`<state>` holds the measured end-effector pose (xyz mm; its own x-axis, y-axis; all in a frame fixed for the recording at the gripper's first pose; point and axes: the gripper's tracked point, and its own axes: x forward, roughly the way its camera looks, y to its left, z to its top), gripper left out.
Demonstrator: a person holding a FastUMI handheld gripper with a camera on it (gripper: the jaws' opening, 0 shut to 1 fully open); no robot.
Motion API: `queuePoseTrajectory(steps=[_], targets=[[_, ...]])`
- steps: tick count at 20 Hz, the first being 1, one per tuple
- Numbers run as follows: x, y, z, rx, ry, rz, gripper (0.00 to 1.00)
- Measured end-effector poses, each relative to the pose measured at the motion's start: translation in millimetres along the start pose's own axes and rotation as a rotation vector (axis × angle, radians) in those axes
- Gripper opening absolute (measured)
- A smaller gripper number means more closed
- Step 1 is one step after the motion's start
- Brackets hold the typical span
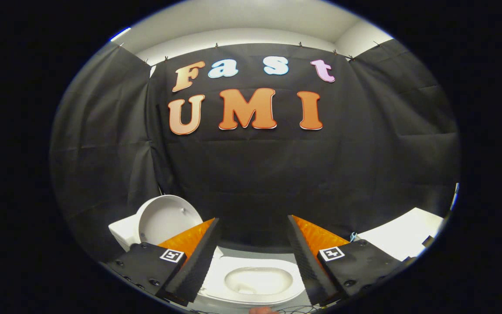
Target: Open the toilet lid.
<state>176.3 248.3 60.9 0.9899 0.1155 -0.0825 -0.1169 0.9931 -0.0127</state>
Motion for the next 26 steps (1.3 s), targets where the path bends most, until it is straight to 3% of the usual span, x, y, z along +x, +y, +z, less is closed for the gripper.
queuePoseTrajectory(steps=[9,13,20,22,26], targets=[[-61,-148,-46,0.122,0.028,-0.098,0.98],[-83,-205,-66,0.097,0.045,-0.165,0.94],[-119,-247,-89,0.075,-0.048,-0.212,0.95],[-118,-263,-84,0.074,-0.103,-0.26,0.95],[-114,-265,-96,0.083,-0.086,-0.275,0.95]])
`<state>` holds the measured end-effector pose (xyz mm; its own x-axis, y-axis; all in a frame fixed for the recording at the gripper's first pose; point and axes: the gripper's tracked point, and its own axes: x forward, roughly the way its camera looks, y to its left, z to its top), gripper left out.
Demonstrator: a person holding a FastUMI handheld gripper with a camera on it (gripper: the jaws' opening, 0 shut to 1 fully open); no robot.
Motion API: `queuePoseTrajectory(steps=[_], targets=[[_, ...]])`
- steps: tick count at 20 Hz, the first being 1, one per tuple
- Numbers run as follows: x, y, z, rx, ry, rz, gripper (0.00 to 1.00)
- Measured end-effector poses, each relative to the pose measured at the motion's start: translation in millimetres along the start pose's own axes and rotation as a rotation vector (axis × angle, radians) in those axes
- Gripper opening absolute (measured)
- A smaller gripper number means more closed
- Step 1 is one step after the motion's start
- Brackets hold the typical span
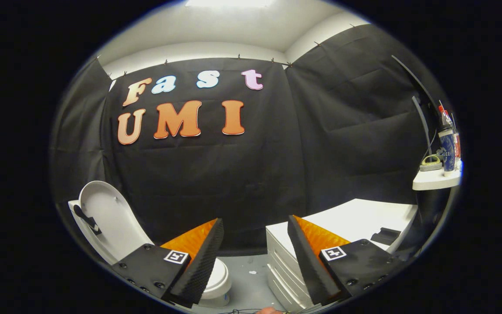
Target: Open the toilet lid.
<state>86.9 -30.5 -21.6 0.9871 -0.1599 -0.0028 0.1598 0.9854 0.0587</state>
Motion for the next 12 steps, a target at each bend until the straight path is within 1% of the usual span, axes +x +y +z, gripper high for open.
queuePoseTrajectory(steps=[5,12], targets=[[1,10,-8,-0.01,0.029,0.027,0.95],[2,10,-11,-0.008,0.047,0.03,0.95]])
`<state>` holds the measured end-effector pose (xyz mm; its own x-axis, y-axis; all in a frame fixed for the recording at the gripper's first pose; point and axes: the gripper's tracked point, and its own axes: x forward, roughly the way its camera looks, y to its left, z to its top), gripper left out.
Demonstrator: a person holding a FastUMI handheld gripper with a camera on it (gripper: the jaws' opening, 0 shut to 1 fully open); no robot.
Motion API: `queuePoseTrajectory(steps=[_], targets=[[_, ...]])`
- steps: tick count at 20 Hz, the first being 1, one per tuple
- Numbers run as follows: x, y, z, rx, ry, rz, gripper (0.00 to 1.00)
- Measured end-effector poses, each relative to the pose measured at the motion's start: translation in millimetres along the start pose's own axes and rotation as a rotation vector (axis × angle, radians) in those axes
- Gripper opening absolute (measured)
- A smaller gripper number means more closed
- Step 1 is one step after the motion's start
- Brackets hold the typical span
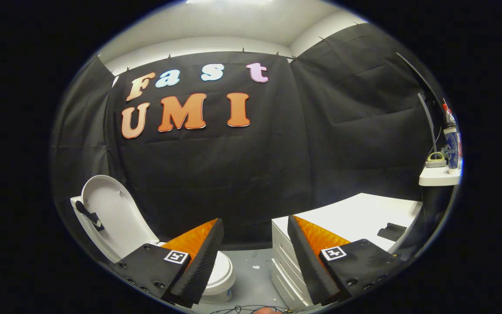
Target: Open the toilet lid.
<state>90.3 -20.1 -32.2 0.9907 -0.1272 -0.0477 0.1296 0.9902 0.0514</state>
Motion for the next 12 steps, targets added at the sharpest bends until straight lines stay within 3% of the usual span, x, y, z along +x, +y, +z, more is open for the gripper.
queuePoseTrajectory(steps=[12], targets=[[1.2,-5.0,-2.7,0.007,0.016,-0.015,0.95]])
